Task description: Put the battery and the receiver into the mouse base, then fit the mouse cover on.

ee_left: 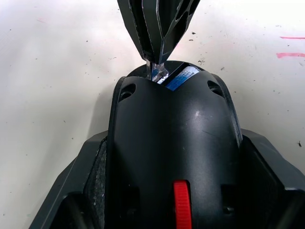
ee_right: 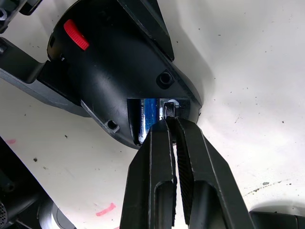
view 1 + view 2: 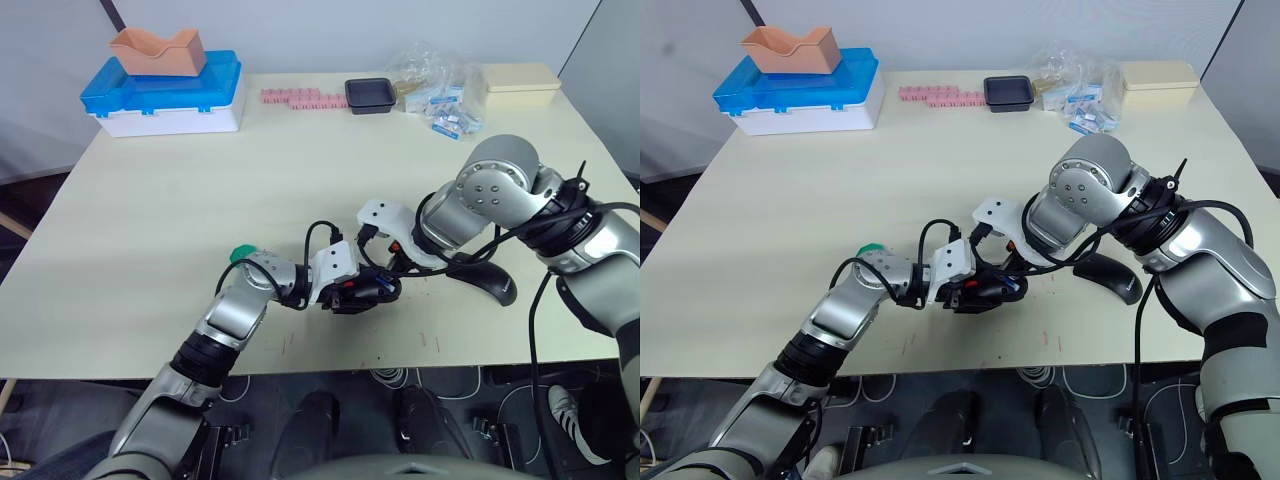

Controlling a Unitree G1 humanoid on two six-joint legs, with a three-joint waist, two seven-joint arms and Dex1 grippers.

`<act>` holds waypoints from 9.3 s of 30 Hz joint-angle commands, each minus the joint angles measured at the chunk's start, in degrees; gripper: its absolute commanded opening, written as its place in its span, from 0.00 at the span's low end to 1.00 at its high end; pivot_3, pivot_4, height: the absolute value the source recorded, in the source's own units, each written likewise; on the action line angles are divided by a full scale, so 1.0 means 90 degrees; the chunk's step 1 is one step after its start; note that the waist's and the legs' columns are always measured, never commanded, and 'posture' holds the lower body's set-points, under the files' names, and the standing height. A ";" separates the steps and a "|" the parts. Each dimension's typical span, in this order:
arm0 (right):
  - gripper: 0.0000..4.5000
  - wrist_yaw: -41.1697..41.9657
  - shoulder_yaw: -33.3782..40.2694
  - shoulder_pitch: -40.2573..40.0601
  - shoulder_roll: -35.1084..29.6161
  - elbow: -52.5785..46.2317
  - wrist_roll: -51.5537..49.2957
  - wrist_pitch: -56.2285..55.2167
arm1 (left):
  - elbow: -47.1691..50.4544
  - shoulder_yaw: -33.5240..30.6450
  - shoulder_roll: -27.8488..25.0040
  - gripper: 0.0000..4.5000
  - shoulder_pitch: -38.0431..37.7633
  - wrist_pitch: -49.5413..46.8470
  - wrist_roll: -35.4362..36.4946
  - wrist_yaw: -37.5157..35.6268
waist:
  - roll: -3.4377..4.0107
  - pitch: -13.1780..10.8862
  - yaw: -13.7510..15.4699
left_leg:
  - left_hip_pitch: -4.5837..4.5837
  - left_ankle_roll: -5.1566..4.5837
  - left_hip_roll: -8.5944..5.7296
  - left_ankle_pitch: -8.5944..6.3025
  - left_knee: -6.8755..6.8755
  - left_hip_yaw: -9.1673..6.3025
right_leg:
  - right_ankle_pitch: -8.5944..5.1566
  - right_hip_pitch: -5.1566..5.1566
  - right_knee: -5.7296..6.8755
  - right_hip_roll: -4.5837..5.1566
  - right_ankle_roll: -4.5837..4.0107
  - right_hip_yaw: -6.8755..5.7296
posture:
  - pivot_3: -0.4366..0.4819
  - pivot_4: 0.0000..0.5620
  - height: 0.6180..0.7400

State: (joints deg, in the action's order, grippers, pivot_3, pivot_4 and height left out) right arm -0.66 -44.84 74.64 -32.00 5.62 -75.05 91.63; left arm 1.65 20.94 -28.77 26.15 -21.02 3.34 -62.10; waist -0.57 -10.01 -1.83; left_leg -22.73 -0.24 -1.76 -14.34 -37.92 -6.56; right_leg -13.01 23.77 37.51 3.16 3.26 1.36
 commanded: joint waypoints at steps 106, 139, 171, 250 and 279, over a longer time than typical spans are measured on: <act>0.00 -0.2229 0.0669 -0.0526 -0.0049 0.0183 -0.1469 0.0097 | -0.0576 0.0150 -0.0152 0.66 0.0392 0.0081 -0.0087 -0.0215 | 0.0010 0.0008 0.0048 | 0.0007 0.0000 -0.0001 0.0001 0.0053 0.0017 | 0.0002 -0.0011 -0.0051 0.0000 0.0000 -0.0012 | 0.48 0.27 1.00; 0.19 -0.2785 0.1066 -0.1154 -0.0088 -0.0216 -0.1829 0.0097 | -0.0598 0.0183 -0.0118 0.66 0.0426 0.0076 -0.0097 -0.0225 | 0.0010 0.0009 0.0043 | 0.0009 0.0000 0.0001 0.0002 0.0052 0.0016 | 0.0004 -0.0011 -0.0048 0.0000 -0.0003 -0.0012 | 0.48 0.27 1.00; 0.23 0.0676 0.3180 -0.3458 -0.1532 -0.3612 0.0541 -0.1954 | -0.0400 0.0193 -0.0098 0.66 0.0340 0.0001 -0.0078 -0.0185 | 0.0008 0.0007 0.0110 | 0.0000 -0.0001 0.0000 0.0002 0.0051 0.0012 | 0.0003 -0.0011 -0.0060 -0.0001 0.0000 -0.0023 | 0.48 0.27 1.00; 0.01 0.4498 0.3261 -0.6744 0.0514 -0.2368 0.6740 -0.6488 | -0.0110 0.0148 -0.0239 0.66 0.0222 -0.0220 0.0010 -0.0117 | -0.0005 0.0012 0.0083 | 0.0075 0.0005 0.0000 0.0005 0.0045 0.0084 | 0.0003 -0.0024 0.0011 -0.0012 -0.0005 0.0045 | 0.48 0.27 1.00; 0.01 0.4438 0.3145 -0.6806 0.0410 -0.2167 0.6735 -0.5685 | -0.0022 0.0164 -0.0266 0.66 0.0224 -0.0319 -0.0008 -0.0087 | -0.0041 0.0042 0.0045 | 0.0095 0.0004 0.0003 0.0004 0.0051 0.0085 | 0.0000 -0.0039 0.0013 -0.0016 -0.0007 0.0048 | 0.48 0.27 1.00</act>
State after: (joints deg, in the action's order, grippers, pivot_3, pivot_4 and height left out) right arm 39.99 -15.69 15.69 -27.17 -17.21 -15.81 37.44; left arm 0.47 22.56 -30.34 28.67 -23.42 3.66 -63.11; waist -0.94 -9.64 -1.42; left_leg -21.87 -0.20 -1.74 -14.31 -37.46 -5.79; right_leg -13.00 23.42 37.63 3.02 3.20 1.79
